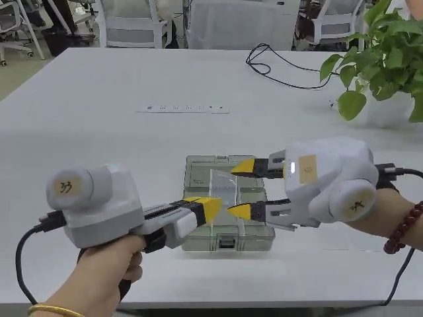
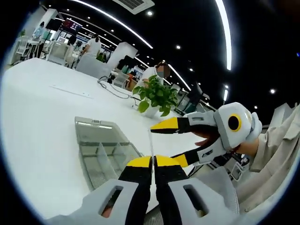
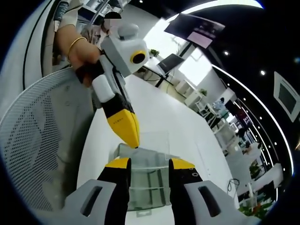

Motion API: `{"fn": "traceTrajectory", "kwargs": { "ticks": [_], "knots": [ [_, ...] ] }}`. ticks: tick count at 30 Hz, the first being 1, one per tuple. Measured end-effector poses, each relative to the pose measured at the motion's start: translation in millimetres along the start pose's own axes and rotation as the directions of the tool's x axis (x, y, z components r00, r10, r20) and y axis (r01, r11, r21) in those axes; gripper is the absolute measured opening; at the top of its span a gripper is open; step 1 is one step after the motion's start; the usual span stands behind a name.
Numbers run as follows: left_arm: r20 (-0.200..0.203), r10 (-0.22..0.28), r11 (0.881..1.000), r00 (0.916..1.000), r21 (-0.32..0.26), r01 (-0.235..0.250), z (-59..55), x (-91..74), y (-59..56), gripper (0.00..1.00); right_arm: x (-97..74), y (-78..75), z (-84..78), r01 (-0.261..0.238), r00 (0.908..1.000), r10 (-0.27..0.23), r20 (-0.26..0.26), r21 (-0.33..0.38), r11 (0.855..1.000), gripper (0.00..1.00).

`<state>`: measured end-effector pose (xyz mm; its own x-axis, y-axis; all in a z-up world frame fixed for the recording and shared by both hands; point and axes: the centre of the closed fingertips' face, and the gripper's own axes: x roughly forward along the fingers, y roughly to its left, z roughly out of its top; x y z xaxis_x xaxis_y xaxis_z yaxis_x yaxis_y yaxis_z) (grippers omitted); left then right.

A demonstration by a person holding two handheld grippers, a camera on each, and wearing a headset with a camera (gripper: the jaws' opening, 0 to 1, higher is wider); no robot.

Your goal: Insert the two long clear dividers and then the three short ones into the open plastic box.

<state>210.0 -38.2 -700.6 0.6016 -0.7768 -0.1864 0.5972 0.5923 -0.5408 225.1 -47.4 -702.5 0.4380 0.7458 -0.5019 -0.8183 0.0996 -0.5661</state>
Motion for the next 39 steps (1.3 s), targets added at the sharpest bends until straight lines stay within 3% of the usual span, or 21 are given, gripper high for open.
{"fn": "traceTrajectory", "kwargs": {
  "ticks": [6, 10, 15, 18, 20, 23, 26, 28, 30, 32, 33, 34, 35, 37, 39],
  "knots": [
    [-0.005, 0.004, 0.999, 1.0, -0.034, -0.004, 2.5, -1.7, 0.8, 0.0, 0.6, -1.3, 1.9, 0.013, 0.9999, -0.013, 0.007, 0.005, 1.0, 0.33],
    [-0.018, 0.004, 1.0, 0.9998, -0.018, -0.005, 2.0, -2.6, -0.4, 0.0, 1.0, -0.6, 3.7, 0.008, 0.9998, -0.009, 0.02, 0.031, 0.999, 0.34],
    [-0.082, 0.037, 0.993, 0.9959, 0.112, -0.028, -5.5, -5.6, 5.6, 0.0, -0.5, -3.0, 9.0, 0.001, 0.9986, -0.006, 0.052, 0.086, 0.996, 0.32],
    [-0.114, 0.057, 0.978, 0.9919, 0.205, -0.032, -9.0, -7.2, 8.7, 0.0, -1.3, -4.8, 11.3, -0.006, 0.9973, -0.004, 0.073, 0.138, 0.99, 0.32],
    [-0.132, 0.062, 0.962, 0.9893, 0.274, -0.024, -10.6, -8.6, 11.5, 0.0, -2.2, -5.0, 12.3, -0.018, 0.9966, 0.004, 0.083, 0.159, 0.987, 0.32],
    [-0.168, 0.085, 0.924, 0.982, 0.383, -0.015, -14.6, -9.6, 13.5, 0.0, -3.5, -4.0, 13.6, -0.042, 0.9947, 0.024, 0.1, 0.186, 0.982, 0.31],
    [-0.192, 0.083, 0.89, 0.9778, 0.455, 0.014, -17.5, -9.3, 12.3, 0.0, -3.8, -2.0, 12.2, -0.067, 0.9936, 0.048, 0.102, 0.191, 0.979, 0.29],
    [-0.202, 0.055, 0.882, 0.9778, 0.469, 0.047, -19.1, -8.1, 9.2, 0.0, -4.2, 1.5, 11.0, -0.094, 0.9917, 0.073, 0.105, 0.201, 0.975, 0.28],
    [-0.219, 0.045, 0.84, 0.9746, 0.537, 0.082, -20.8, -7.7, 5.9, 0.0, -4.7, 5.6, 9.3, -0.115, 0.9899, 0.095, 0.105, 0.202, 0.973, 0.26],
    [-0.245, 0.046, 0.811, 0.9685, 0.575, 0.106, -24.4, -7.7, 4.3, 0.0, -5.4, 10.1, 6.3, -0.135, 0.9884, 0.118, 0.096, 0.194, 0.972, 0.25],
    [-0.251, 0.034, 0.812, 0.9675, 0.571, 0.119, -26.0, -6.9, 1.8, 0.0, -5.8, 12.3, 5.3, -0.146, 0.9872, 0.13, 0.093, 0.192, 0.97, 0.24],
    [-0.26, 0.019, 0.804, 0.9655, 0.578, 0.14, -27.2, -6.8, -0.2, 0.0, -6.0, 14.0, 4.7, -0.154, 0.986, 0.138, 0.093, 0.192, 0.969, 0.23],
    [-0.273, 0.019, 0.772, 0.9618, 0.616, 0.16, -28.5, -7.4, -0.8, 0.0, -6.4, 15.8, 3.6, -0.162, 0.9849, 0.147, 0.09, 0.191, 0.968, 0.23],
    [-0.299, 0.009, 0.747, 0.9542, 0.636, 0.192, -33.4, -7.4, -3.2, 0.0, -7.0, 19.7, 2.8, -0.184, 0.9814, 0.169, 0.09, 0.19, 0.964, 0.23],
    [-0.322, 0.003, 0.707, 0.9467, 0.67, 0.226, -36.2, -8.2, -5.0, 0.0, -8.1, 25.0, 2.7, -0.214, 0.9755, 0.2, 0.091, 0.18, 0.96, 0.22]
  ]
}}
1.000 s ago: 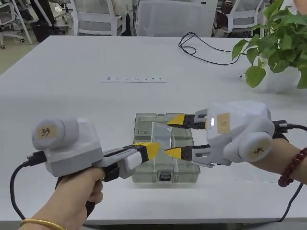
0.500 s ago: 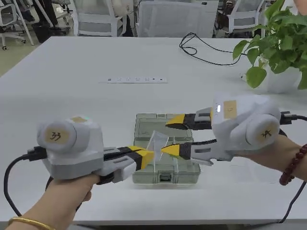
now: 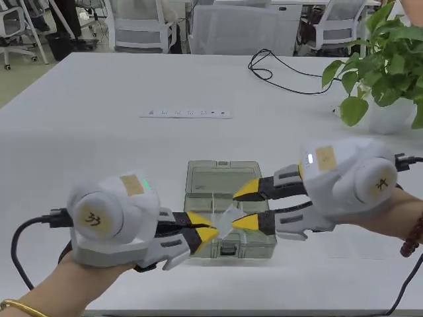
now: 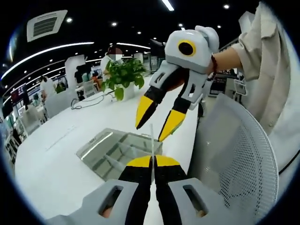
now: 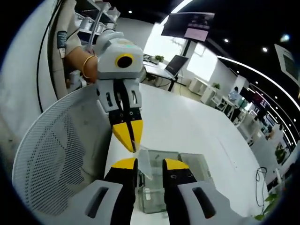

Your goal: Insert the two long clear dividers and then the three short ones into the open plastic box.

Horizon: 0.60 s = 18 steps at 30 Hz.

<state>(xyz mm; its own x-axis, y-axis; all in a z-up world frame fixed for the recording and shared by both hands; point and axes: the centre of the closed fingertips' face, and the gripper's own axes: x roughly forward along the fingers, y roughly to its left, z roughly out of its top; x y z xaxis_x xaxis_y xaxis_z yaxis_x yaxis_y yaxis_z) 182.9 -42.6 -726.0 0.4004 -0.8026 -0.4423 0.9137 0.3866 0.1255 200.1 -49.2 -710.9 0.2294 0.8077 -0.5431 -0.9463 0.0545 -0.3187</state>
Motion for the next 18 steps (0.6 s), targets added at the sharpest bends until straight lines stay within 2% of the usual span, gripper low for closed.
{"fn": "traceTrajectory", "kwargs": {
  "ticks": [1, 3, 7, 9, 11, 18],
  "knots": [
    [-0.011, -0.006, 1.0, 0.9999, 0.015, 0.006, -1.1, 0.1, -1.2, 0.0, 0.0, 2.9, -0.6, -0.016, 0.9999, 0.016, -0.002, -0.001, 1.0, 0.22],
    [-0.002, -0.033, 0.999, 0.9994, 0.032, 0.033, 0.5, 0.4, -5.9, 0.0, 0.0, 10.3, -2.1, -0.056, 0.9984, 0.056, -0.01, -0.005, 0.998, 0.21],
    [-0.014, -0.069, 0.993, 0.9975, 0.096, 0.07, 1.0, 0.0, -11.8, 0.0, 0.0, 18.5, -4.3, -0.096, 0.9953, 0.096, -0.013, 0.007, 0.995, 0.2],
    [-0.018, -0.088, 0.99, 0.9959, 0.11, 0.09, 0.7, 0.0, -15.3, 0.0, -0.3, 24.3, -4.8, -0.127, 0.9918, 0.127, -0.013, 0.009, 0.992, 0.19],
    [-0.02, -0.096, 0.986, 0.9952, 0.134, 0.098, 0.3, 0.0, -17.5, 0.0, -0.9, 27.1, -4.6, -0.141, 0.9899, 0.142, -0.01, 0.011, 0.99, 0.18],
    [-0.012, -0.13, 0.979, 0.9914, 0.158, 0.131, 0.4, 0.5, -25.5, 0.0, -3.3, 37.0, -7.2, -0.187, 0.9823, 0.187, -0.005, 0.015, 0.982, 0.13]
  ]
}}
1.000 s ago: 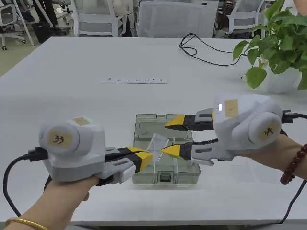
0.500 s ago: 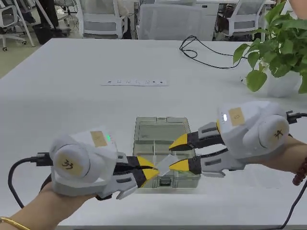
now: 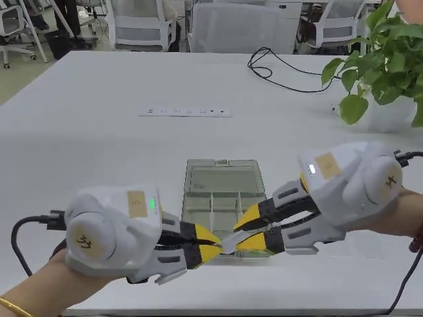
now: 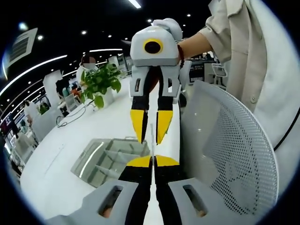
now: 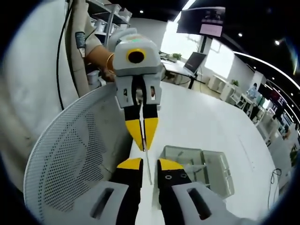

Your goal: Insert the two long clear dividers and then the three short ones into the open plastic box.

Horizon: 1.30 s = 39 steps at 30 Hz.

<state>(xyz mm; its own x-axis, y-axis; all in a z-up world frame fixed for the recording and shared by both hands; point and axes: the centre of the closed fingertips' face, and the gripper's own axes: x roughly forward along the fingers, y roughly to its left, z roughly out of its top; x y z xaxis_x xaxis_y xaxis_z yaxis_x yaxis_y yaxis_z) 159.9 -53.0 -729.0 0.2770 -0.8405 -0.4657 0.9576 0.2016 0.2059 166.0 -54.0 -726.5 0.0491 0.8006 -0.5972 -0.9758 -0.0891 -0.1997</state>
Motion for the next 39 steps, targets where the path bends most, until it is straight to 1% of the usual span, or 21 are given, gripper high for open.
{"fn": "traceTrajectory", "kwargs": {
  "ticks": [2, 4, 9, 13, 15, 18, 19, 22, 23, 27, 28, 30, 31, 32, 33, 34, 35, 36, 37, 39],
  "knots": [
    [0.004, -0.008, 1.0, 1.0, 0.006, 0.008, 1.2, 0.0, -1.8, 0.0, 0.2, 2.2, -1.2, -0.008, 1.0, 0.008, -0.002, -0.006, 1.0, 0.11],
    [-0.005, -0.009, 1.0, 0.9999, 0.016, 0.009, 0.6, 0.5, -1.9, 0.0, 0.2, 4.5, -1.5, -0.017, 0.9998, 0.017, 0.001, -0.005, 1.0, 0.08],
    [0.004, -0.012, 1.0, 0.9999, 0.012, 0.012, 1.9, 0.8, -2.2, 0.0, -0.2, 6.8, -1.9, -0.028, 0.9996, 0.028, 0.002, 0.001, 1.0, 0.04],
    [0.006, -0.002, 1.0, 1.0, -0.015, 0.002, 1.1, 1.0, -0.7, 0.0, 0.3, 8.2, -2.2, -0.034, 0.9994, 0.034, -0.004, -0.01, 0.999, 0.03],
    [0.011, 0.002, 0.999, 0.9999, -0.034, -0.002, 0.8, 0.9, -0.2, 0.0, 0.5, 7.9, -2.4, -0.034, 0.9994, 0.034, -0.009, 0.008, 0.999, 0.03],
    [0.012, 0.012, 0.999, 0.9999, -0.043, -0.012, 0.3, 0.6, 0.7, 0.0, 1.4, 7.3, -2.4, -0.028, 0.9994, 0.028, -0.02, 0.016, 0.999, 0.02],
    [0.011, 0.021, 0.998, 0.9997, -0.056, -0.021, -0.2, 0.6, 1.5, 0.0, 1.8, 6.7, -2.7, -0.025, 0.9994, 0.025, -0.025, 0.029, 0.999, 0.02],
    [0.014, 0.043, 0.996, 0.999, -0.082, -0.042, -1.3, -0.6, 3.8, 0.0, 2.0, 5.4, -2.8, -0.02, 0.9994, 0.021, -0.028, 0.036, 0.999, 0.02],
    [0.02, 0.052, 0.993, 0.9985, -0.108, -0.049, -1.7, -1.7, 5.1, 0.0, 2.0, 4.8, -2.9, -0.017, 0.9994, 0.018, -0.029, 0.039, 0.999, 0.02],
    [0.038, 0.079, 0.984, 0.9962, -0.16, -0.072, -3.4, -5.0, 9.2, 0.08, 0.5, -1.3, -3.6, 0.006, 0.9992, -0.004, -0.039, 0.063, 0.998, 0.02],
    [0.042, 0.091, 0.979, 0.9949, -0.186, -0.082, -4.2, -6.3, 10.8, 0.1, 0.0, -3.5, -4.1, 0.014, 0.999, -0.011, -0.043, 0.068, 0.998, 0.02],
    [0.055, 0.108, 0.975, 0.9927, -0.202, -0.095, -4.4, -8.4, 13.6, 0.14, -0.7, -8.6, -4.9, 0.033, 0.9985, -0.029, -0.047, 0.086, 0.996, 0.02],
    [0.06, 0.118, 0.971, 0.9912, -0.217, -0.102, -4.4, -9.3, 15.0, 0.15, -0.7, -10.4, -5.4, 0.036, 0.9983, -0.032, -0.049, 0.09, 0.995, 0.02],
    [0.063, 0.135, 0.964, 0.9888, -0.239, -0.116, -5.2, -10.7, 17.7, 0.16, -0.7, -12.8, -5.8, 0.041, 0.998, -0.036, -0.051, 0.098, 0.994, 0.02],
    [0.071, 0.14, 0.961, 0.9876, -0.248, -0.119, -4.8, -11.5, 18.6, 0.18, -0.5, -15.2, -6.2, 0.049, 0.9975, -0.044, -0.055, 0.1, 0.994, 0.02],
    [0.082, 0.16, 0.952, 0.9837, -0.275, -0.132, -4.4, -12.9, 21.4, 0.19, -0.1, -17.7, -6.8, 0.054, 0.997, -0.047, -0.062, 0.109, 0.993, 0.02],
    [0.087, 0.172, 0.947, 0.9812, -0.288, -0.14, -4.3, -13.8, 23.3, 0.21, 0.4, -19.0, -6.3, 0.054, 0.9971, -0.047, -0.06, 0.111, 0.992, 0.02],
    [0.088, 0.181, 0.944, 0.9795, -0.296, -0.148, -4.6, -14.9, 24.6, 0.23, 0.9, -20.9, -6.8, 0.06, 0.9964, -0.053, -0.066, 0.115, 0.991, 0.02],
    [0.09, 0.199, 0.935, 0.9758, -0.317, -0.161, -5.5, -16.4, 27.4, 0.24, 2.0, -23.2, -7.6, 0.064, 0.9957, -0.055, -0.075, 0.118, 0.991, 0.02],
    [0.086, 0.223, 0.923, 0.9711, -0.34, -0.181, -8.5, -18.8, 31.3, 0.28, 3.8, -28.1, -8.7, 0.074, 0.9943, -0.064, -0.085, 0.127, 0.989, 0.02]
  ]
}}
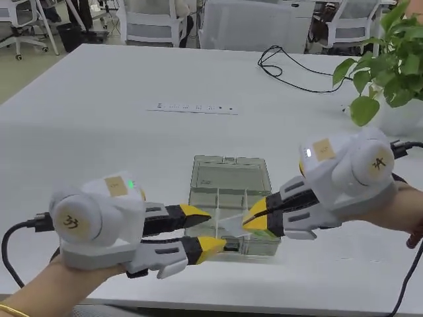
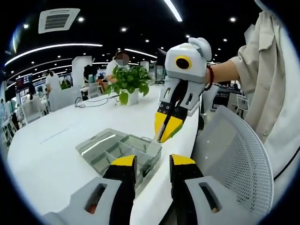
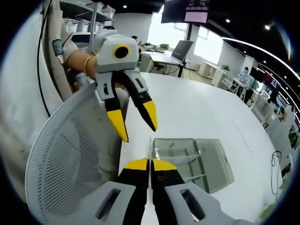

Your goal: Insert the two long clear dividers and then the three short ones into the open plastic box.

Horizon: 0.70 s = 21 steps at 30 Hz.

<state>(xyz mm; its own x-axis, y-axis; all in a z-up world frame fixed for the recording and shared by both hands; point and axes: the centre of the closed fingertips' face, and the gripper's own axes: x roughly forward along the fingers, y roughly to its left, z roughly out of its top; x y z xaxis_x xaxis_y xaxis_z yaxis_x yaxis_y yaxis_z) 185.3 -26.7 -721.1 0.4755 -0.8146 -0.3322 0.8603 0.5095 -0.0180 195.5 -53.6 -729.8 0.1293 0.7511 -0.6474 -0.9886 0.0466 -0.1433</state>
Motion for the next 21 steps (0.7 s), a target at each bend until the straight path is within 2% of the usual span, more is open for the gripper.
{"fn": "traceTrajectory", "kwargs": {
  "ticks": [7, 10, 16, 21],
  "knots": [
    [0.025, 0.052, 0.998, 0.9983, -0.047, -0.051, 1.6, -3.2, 10.2, 0.38, 8.0, -17.2, -0.9, 0.039, 0.9989, -0.038, -0.028, 0.034, 0.999, 0.02],
    [0.035, 0.072, 0.995, 0.9968, -0.072, -0.069, 2.9, -2.7, 13.6, 0.43, 9.8, -29.8, -5.0, 0.088, 0.9947, -0.084, -0.06, 0.075, 0.993, 0.02],
    [0.029, 0.112, 0.99, 0.9933, -0.084, -0.109, -1.3, -3.9, 20.1, 0.53, 16.0, -43.0, -5.1, 0.111, 0.9922, -0.104, -0.068, 0.096, 0.989, 0.02],
    [0.043, 0.147, 0.983, 0.9882, -0.115, -0.141, 0.7, -6.4, 25.7, 0.59, 22.3, -49.2, -6.5, 0.116, 0.991, -0.107, -0.081, 0.115, 0.987, 0.02]
  ]
}}
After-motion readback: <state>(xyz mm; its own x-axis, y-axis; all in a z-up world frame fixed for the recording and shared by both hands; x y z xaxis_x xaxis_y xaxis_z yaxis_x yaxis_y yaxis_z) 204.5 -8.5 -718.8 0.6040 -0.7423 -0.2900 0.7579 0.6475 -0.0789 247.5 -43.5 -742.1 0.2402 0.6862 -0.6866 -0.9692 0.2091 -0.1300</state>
